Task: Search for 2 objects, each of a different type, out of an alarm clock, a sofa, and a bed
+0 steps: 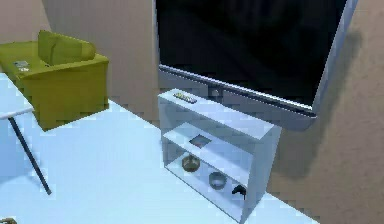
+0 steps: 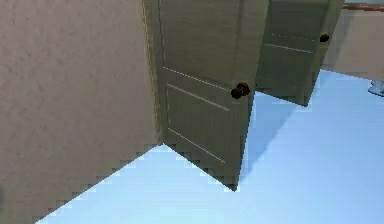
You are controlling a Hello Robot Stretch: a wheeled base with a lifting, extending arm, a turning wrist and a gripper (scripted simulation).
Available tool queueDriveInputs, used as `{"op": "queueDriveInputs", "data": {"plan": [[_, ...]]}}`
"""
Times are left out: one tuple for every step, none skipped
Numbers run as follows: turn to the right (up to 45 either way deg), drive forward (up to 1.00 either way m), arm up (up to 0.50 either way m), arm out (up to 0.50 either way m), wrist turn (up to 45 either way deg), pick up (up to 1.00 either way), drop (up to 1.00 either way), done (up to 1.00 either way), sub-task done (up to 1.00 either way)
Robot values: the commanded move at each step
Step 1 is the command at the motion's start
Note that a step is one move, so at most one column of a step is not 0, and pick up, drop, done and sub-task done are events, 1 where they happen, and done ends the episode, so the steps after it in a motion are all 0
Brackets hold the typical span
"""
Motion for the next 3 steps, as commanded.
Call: {"op": "queueDriveInputs", "data": {"plan": [[0.0, 0.20, 0.00, 0.00, 0.0, 0.00, 0.00, 0.00, 0.00], [0.0, 0.40, 0.00, 0.00, 0.0, 0.00, 0.00, 0.00, 0.00], [-45.0, 0.00, 0.00, 0.00, 0.0, 0.00, 0.00, 0.00, 0.00]]}}
